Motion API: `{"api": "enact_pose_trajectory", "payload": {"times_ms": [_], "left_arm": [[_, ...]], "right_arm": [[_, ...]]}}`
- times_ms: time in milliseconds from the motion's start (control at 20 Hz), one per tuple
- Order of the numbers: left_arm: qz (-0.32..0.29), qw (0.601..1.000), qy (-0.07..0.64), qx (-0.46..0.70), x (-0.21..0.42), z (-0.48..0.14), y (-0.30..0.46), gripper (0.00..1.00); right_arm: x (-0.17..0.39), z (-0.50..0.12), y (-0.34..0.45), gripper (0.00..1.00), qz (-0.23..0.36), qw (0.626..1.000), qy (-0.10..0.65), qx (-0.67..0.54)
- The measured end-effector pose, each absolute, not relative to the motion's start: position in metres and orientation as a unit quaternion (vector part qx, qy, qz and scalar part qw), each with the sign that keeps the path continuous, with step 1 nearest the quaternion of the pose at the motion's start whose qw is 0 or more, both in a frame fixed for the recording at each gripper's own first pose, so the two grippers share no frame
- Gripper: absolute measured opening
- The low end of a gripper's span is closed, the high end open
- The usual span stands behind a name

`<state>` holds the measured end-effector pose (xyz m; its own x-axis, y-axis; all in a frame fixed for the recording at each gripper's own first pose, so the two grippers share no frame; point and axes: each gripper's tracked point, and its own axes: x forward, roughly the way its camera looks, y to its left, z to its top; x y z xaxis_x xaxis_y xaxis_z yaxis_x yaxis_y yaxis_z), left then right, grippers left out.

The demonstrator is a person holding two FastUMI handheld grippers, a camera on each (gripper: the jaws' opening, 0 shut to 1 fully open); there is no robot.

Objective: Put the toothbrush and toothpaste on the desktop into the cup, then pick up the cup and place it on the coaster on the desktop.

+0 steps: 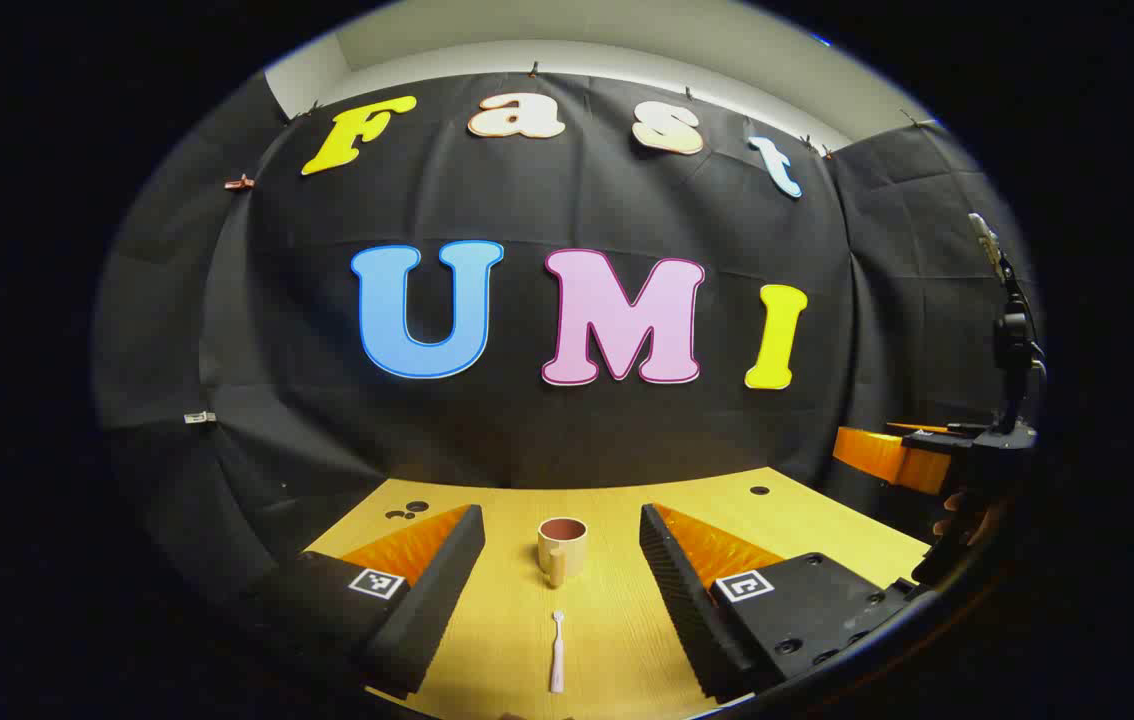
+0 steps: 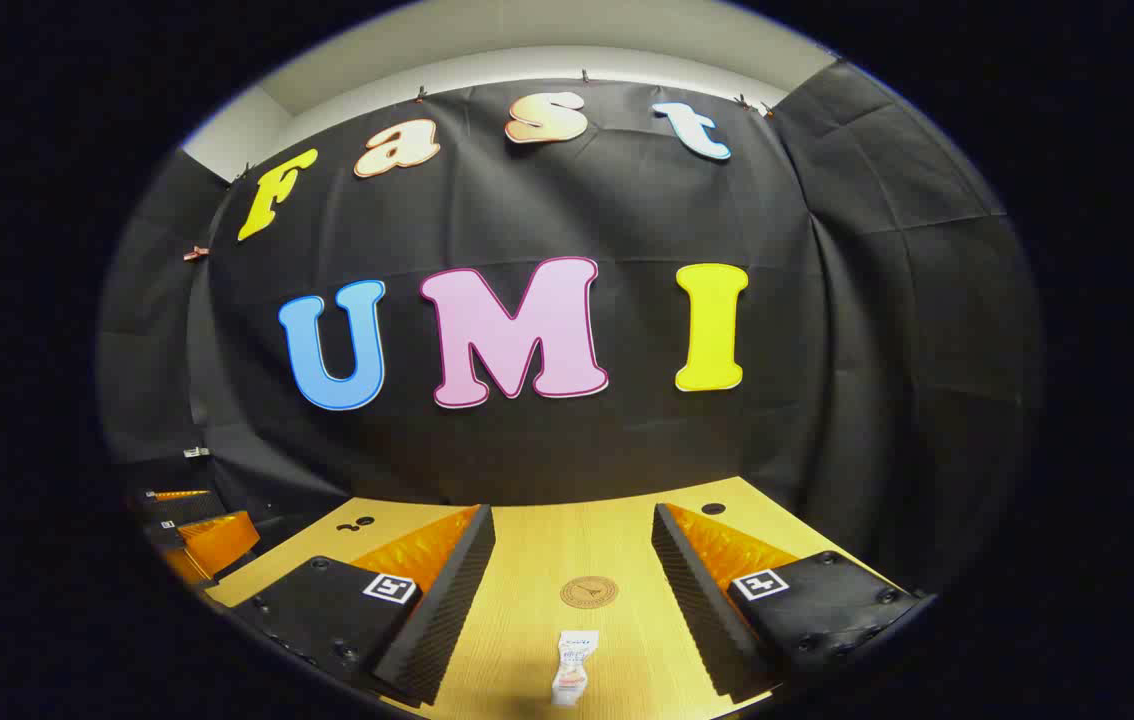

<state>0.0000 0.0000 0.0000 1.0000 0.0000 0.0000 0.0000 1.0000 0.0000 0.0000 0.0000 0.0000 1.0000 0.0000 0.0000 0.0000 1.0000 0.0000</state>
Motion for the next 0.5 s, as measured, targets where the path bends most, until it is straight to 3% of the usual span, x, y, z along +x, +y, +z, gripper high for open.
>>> {"api": "enact_pose_trajectory", "payload": {"times_ms": [500], "left_arm": [[0.012, 1.000, 0.009, -0.001, 0.021, -0.009, -0.009, 0.97]], "right_arm": [[0.017, -0.010, -0.015, 0.98, 0.010, 1.000, 0.017, -0.002]]}}
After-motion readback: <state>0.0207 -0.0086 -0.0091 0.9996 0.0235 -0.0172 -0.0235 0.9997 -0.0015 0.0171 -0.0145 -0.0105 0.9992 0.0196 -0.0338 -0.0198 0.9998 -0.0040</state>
